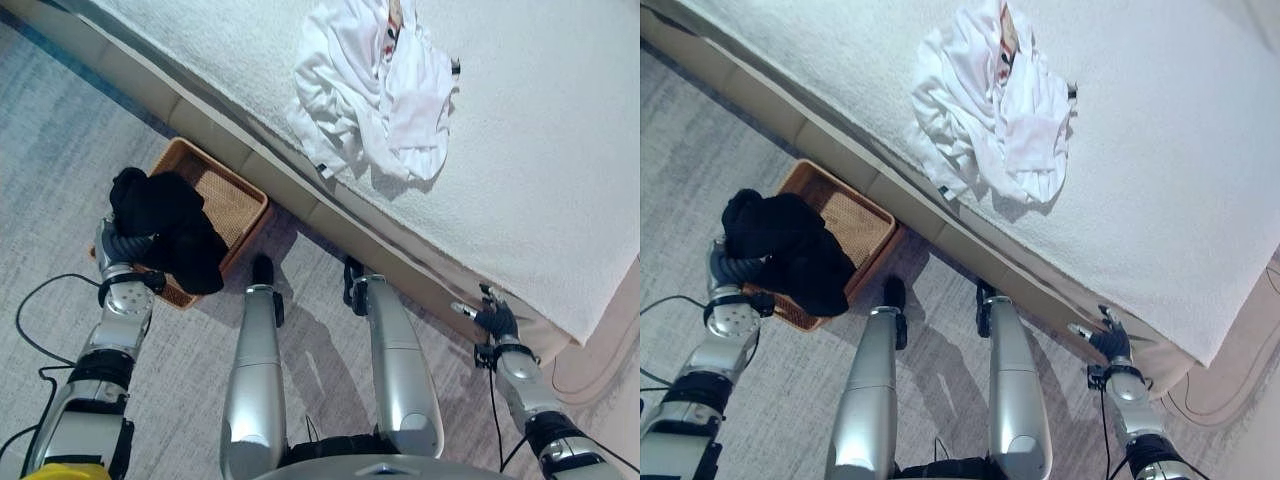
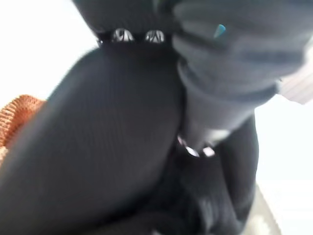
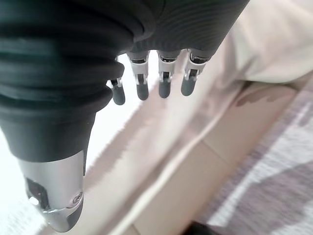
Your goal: Pick up clothes into the bucket
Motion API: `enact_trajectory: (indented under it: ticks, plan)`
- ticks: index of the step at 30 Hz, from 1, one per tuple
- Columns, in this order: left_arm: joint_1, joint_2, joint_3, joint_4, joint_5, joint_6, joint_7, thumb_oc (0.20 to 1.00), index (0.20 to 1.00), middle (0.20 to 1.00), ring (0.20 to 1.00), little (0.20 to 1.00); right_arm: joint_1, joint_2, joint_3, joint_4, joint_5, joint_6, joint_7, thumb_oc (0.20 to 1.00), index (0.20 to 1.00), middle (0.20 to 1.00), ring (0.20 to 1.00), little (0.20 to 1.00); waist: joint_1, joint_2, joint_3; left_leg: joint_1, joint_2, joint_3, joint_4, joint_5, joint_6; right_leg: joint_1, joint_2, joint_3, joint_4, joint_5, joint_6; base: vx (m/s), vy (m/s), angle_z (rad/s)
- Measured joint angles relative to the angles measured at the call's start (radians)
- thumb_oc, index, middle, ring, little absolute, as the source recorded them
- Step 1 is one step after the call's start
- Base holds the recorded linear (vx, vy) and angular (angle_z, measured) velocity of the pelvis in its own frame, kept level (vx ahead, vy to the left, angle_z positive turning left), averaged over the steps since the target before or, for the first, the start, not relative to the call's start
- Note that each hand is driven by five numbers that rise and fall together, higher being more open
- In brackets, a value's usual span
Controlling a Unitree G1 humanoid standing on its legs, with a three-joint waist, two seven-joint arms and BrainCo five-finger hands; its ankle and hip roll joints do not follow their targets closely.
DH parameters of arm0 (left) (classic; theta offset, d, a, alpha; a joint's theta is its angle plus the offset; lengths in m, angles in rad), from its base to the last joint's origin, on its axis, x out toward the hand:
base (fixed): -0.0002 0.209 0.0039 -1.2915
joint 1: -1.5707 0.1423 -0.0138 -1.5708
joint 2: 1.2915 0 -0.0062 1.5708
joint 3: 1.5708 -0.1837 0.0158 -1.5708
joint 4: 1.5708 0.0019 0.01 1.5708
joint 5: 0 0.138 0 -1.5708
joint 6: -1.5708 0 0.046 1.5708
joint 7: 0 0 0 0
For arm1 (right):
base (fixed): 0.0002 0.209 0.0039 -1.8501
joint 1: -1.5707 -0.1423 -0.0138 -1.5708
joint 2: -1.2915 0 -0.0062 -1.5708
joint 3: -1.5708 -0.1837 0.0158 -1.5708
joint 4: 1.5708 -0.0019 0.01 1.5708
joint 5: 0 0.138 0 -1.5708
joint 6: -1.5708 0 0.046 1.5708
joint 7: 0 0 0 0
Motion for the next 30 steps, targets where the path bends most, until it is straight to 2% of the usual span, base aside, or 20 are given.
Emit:
enact_trajectory:
  ticks: [6, 12, 17, 20, 23, 25, 26, 28, 30]
  plan:
    - [-0.035, 0.006, 0.005, -0.038, 0.023, 0.038, 0.010, 1.000, 1.000, 1.000, 1.000, 1.000, -0.010, -0.012, -0.027, -0.223, 0.031, -0.026, -0.037, 1.000, 1.000, 1.000, 1.000, 1.000, -0.011, 0.000, 0.000, -0.037, 0.002, 0.000, 0.007, 0.002, 0.003, -0.033, 0.002, 0.001, -0.003, 0.001, 0.000, 0.02, 0.025, -0.02]
    - [-0.035, 0.056, 0.008, -0.058, 0.089, 0.060, 0.017, 1.000, 1.000, 1.000, 1.000, 1.000, -0.048, -0.071, -0.109, -0.387, 0.015, -0.070, -0.086, 1.000, 1.000, 1.000, 1.000, 1.000, -0.015, 0.000, 0.000, -0.036, 0.002, 0.002, 0.001, 0.000, 0.001, -0.028, 0.005, 0.001, -0.016, 0.008, 0.001, -0.01, 0.005, 0.00]
    - [-0.010, 0.068, 0.011, -0.092, 0.171, 0.086, 0.027, 1.000, 1.000, 1.000, 1.000, 1.000, -0.115, -0.091, -0.175, -0.437, -0.107, -0.089, -0.186, 1.000, 1.000, 1.000, 1.000, 1.000, -0.006, 0.000, 0.000, -0.026, 0.001, 0.005, -0.005, -0.004, 0.002, -0.021, 0.004, 0.000, -0.022, 0.012, 0.002, -0.02, 0.009, -0.02]
    - [0.033, 0.041, 0.058, -0.156, 0.186, 0.084, 0.035, 1.000, 1.000, 1.000, 1.000, 1.000, -0.156, -0.154, -0.171, -0.453, -0.220, -0.073, -0.222, 1.000, 1.000, 1.000, 1.000, 1.000, 0.006, 0.001, -0.001, -0.011, 0.001, 0.005, -0.025, 0.002, 0.005, -0.008, -0.002, -0.001, -0.036, 0.012, 0.002, -0.01, -0.004, 0.03]
    - [0.091, -0.033, 0.090, -0.205, 0.132, 0.060, 0.046, 1.000, 1.000, 1.000, 1.000, 1.000, -0.276, -0.223, -0.145, -0.393, -0.256, -0.036, -0.247, 1.000, 1.000, 1.000, 1.000, 1.000, 0.039, 0.004, -0.002, 0.011, -0.007, 0.006, -0.051, 0.010, 0.005, 0.007, -0.012, -0.004, -0.040, 0.010, 0.005, -0.02, -0.018, 0.07]
    - [0.122, -0.091, 0.082, -0.224, 0.047, 0.018, 0.040, 1.000, 1.000, 1.000, 1.000, 1.000, -0.408, -0.281, -0.062, -0.269, -0.253, -0.010, -0.251, 1.000, 1.000, 1.000, 1.000, 1.000, 0.058, 0.006, -0.002, 0.018, -0.017, 0.005, -0.073, 0.023, 0.000, 0.011, -0.020, -0.004, -0.049, 0.012, 0.009, -0.03, -0.021, 0.10]
    - [0.130, -0.125, 0.058, -0.227, -0.008, -0.010, 0.030, 1.000, 1.000, 1.000, 1.000, 1.000, -0.491, -0.315, -0.009, -0.173, -0.250, 0.004, -0.253, 1.000, 1.000, 1.000, 1.000, 1.000, 0.058, 0.006, -0.003, 0.023, -0.018, 0.004, -0.090, 0.029, 0.001, 0.011, -0.025, -0.004, -0.056, 0.009, 0.008, -0.02, -0.016, 0.19]
    - [0.158, -0.161, -0.011, -0.231, -0.082, -0.045, -0.008, 1.000, 1.000, 1.000, 1.000, 1.000, -0.680, -0.356, 0.098, -0.009, -0.220, 0.035, -0.241, 1.000, 1.000, 1.000, 1.000, 1.000, 0.094, 0.015, -0.004, 0.017, -0.028, 0.002, -0.117, 0.051, 0.002, 0.000, -0.033, -0.011, -0.067, 0.019, 0.009, -0.03, -0.026, 0.19]
    - [0.183, -0.183, -0.043, -0.223, -0.117, -0.059, -0.031, 1.000, 1.000, 1.000, 1.000, 1.000, -0.800, -0.349, 0.145, 0.074, -0.203, 0.042, -0.235, 1.000, 1.000, 1.000, 1.000, 1.000, 0.114, 0.016, -0.003, 0.014, -0.031, -0.002, -0.135, 0.065, -0.001, -0.006, -0.041, -0.018, -0.067, 0.026, 0.005, -0.02, -0.020, 0.15]
